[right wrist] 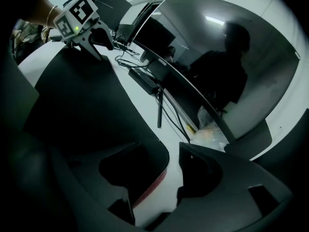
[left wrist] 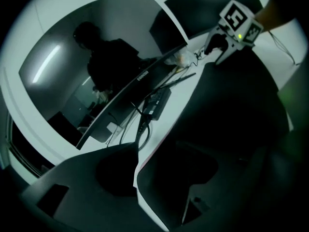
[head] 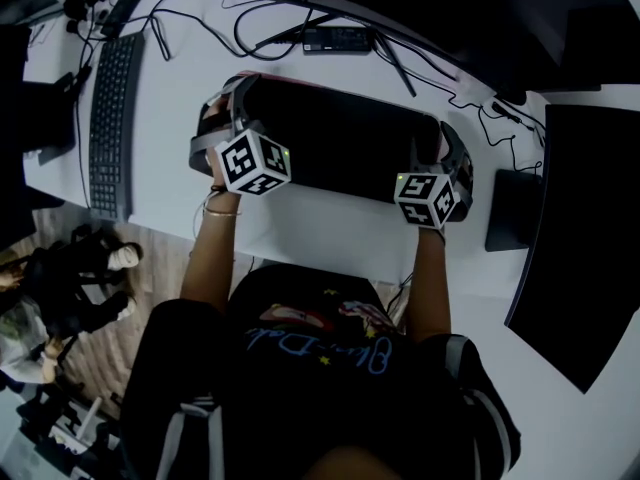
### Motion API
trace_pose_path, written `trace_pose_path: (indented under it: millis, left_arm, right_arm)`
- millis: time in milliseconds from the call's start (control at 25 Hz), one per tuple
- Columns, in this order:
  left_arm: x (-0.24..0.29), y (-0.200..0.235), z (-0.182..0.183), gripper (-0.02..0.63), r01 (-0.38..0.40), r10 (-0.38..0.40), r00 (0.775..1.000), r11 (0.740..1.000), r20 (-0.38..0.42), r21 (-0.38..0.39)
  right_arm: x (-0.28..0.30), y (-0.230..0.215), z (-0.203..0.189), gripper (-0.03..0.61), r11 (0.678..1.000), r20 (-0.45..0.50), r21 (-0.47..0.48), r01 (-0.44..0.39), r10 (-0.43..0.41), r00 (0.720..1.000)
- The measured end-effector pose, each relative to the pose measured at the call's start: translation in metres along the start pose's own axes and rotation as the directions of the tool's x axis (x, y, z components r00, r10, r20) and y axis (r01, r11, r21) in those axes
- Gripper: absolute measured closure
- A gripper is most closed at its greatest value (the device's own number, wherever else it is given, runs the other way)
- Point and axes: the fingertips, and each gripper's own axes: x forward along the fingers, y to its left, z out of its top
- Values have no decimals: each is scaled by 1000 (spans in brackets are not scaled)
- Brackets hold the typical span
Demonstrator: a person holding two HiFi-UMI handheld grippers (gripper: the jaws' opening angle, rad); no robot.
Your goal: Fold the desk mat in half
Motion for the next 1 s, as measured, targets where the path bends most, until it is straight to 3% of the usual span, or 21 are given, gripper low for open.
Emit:
trace_pose_path:
  millis: [80, 240, 320, 400, 440, 520, 600, 680, 760, 880, 1000]
  left_arm:
    - [-10, 11, 5, 376, -21, 24, 998, 998, 50, -51]
    - [-41, 26, 4, 376, -19, 41, 992, 983, 117, -183]
    - [-61, 28, -5, 377, 8, 37, 988, 956, 149, -293]
    - [-84, 27, -20, 377, 48, 32, 983, 905, 180, -424]
    - [-95, 25, -29, 377, 69, 33, 980, 868, 196, -492]
    - [-118, 24, -49, 376, 107, 48, 973, 771, 225, -627]
    - [-136, 20, -70, 377, 150, 60, 968, 645, 245, -749]
    - [-149, 11, -89, 379, 189, 52, 967, 505, 248, -842]
    - [-155, -6, -106, 379, 198, 24, 974, 390, 225, -899]
    - [-154, -34, -121, 379, 195, -39, 981, 282, 192, -939]
    - [-145, -48, -120, 379, 238, -86, 970, 157, 227, -958]
  right_arm:
    - [-3, -5, -1, 345, 998, 17, 60, -3, 2, 1000]
    - [-25, -17, 14, 345, 978, 112, 211, -10, -14, 994]
    - [-41, -11, 38, 347, 962, 193, 269, -54, 1, 981]
    - [-57, 4, 67, 348, 951, 273, 289, -110, 29, 962]
    - [-64, 15, 81, 367, 950, 307, 280, -137, 47, 950]
    - [-78, 42, 108, 470, 952, 366, 239, -191, 94, 926]
    - [-88, 74, 130, 541, 953, 404, 173, -249, 161, 901]
    - [-93, 108, 144, 552, 948, 409, 98, -302, 238, 881]
    - [-97, 136, 151, 558, 940, 400, 35, -340, 299, 866]
    - [-102, 164, 155, 561, 926, 382, -32, -376, 359, 852]
    - [-103, 182, 156, 563, 919, 348, -106, -380, 392, 851]
